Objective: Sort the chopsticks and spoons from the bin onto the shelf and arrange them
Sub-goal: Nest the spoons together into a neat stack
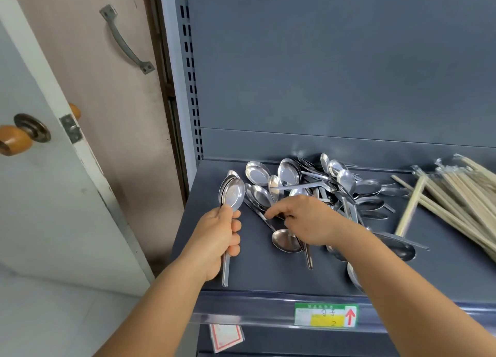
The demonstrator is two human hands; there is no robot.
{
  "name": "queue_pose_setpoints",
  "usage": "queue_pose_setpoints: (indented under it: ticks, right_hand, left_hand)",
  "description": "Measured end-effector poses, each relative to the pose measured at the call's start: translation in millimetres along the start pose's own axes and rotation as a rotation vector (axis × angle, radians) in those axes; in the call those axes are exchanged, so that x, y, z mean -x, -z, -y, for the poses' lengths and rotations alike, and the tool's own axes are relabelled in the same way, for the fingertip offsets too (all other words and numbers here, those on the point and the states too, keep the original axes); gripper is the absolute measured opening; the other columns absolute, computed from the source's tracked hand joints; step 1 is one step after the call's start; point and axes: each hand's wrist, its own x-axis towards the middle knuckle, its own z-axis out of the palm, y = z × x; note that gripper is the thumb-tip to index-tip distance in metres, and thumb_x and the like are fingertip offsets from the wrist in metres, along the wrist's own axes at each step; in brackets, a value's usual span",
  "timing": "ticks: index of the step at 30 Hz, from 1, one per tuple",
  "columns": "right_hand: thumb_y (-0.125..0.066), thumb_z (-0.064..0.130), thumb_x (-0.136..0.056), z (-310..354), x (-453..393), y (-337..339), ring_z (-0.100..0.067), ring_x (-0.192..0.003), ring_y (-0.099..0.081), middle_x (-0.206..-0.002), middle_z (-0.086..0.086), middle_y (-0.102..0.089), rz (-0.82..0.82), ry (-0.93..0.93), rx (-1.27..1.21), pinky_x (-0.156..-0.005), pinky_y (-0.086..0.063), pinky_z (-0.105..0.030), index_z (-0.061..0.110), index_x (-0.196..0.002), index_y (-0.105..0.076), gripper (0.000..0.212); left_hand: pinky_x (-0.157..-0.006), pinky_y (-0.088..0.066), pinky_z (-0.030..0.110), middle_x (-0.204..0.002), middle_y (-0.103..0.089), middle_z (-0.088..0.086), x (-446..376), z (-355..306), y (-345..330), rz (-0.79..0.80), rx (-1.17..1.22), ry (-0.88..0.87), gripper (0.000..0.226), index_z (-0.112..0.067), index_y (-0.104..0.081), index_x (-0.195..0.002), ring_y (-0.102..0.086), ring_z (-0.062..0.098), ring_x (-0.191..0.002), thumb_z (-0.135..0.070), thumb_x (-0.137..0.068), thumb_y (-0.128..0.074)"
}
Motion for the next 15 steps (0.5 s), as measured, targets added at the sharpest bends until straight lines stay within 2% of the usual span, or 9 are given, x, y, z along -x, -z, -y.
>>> queue_pose_setpoints:
  ticks: [2,4,8,12,15]
  right_hand:
    - [-0.052,0.005,-0.086,-0.6,2.8,0.6,-0.006,-0.1,-0.049,-0.121,0.008,-0.056,0.016,0.017,-0.003,-0.082,-0.034,-0.015,0.03,-0.116,-0.065,0.041]
    - [-0.061,0.011,-0.084,-0.9,3.9,-0.1,-0.009,-0.101,-0.05,-0.116,0.007,-0.055,0.015,0.037,-0.011,-0.084,-0.035,-0.018,0.029,-0.109,-0.068,0.032]
    - [-0.063,0.013,-0.081,0.3,7.3,1.9,-0.013,-0.099,-0.05,-0.112,0.006,-0.053,0.027,0.069,-0.062,-0.088,-0.039,-0.023,0.034,-0.104,-0.069,0.031]
    - [-0.067,0.019,-0.077,2.4,14.0,-0.3,-0.013,-0.111,-0.033,-0.117,0.007,-0.048,0.129,0.083,0.074,-0.1,-0.032,-0.029,0.036,-0.107,-0.065,0.034]
    - [-0.07,0.024,-0.074,1.6,13.5,-5.0,-0.015,-0.104,-0.034,-0.104,0.008,-0.048,0.104,0.098,0.137,-0.098,-0.037,-0.035,0.037,-0.091,-0.067,0.022]
  left_hand:
    - [-0.042,-0.023,0.023,-0.068,-0.04,0.002,0.6,0.9,-0.6,0.001,-0.003,0.001,0.024,-0.008,-0.055,-0.098,-0.026,0.011,-0.046,-0.022,-0.101,-0.035]
    - [-0.041,-0.023,0.023,-0.068,-0.04,0.002,1.8,2.1,-0.6,-0.001,-0.004,-0.003,0.024,-0.008,-0.055,-0.097,-0.026,0.011,-0.046,-0.022,-0.101,-0.036]
    - [-0.041,-0.024,0.023,-0.068,-0.04,0.002,5.2,4.5,0.9,0.001,-0.006,-0.008,0.025,-0.008,-0.056,-0.097,-0.026,0.011,-0.046,-0.023,-0.102,-0.036]
    - [-0.041,-0.025,0.023,-0.068,-0.041,0.002,5.5,5.1,2.8,-0.007,0.002,-0.018,0.025,-0.007,-0.056,-0.101,-0.027,0.01,-0.046,-0.023,-0.102,-0.037]
    - [-0.041,-0.026,0.023,-0.069,-0.041,0.002,6.9,5.1,2.3,-0.005,0.008,-0.026,0.026,-0.007,-0.056,-0.103,-0.028,0.01,-0.046,-0.023,-0.102,-0.036]
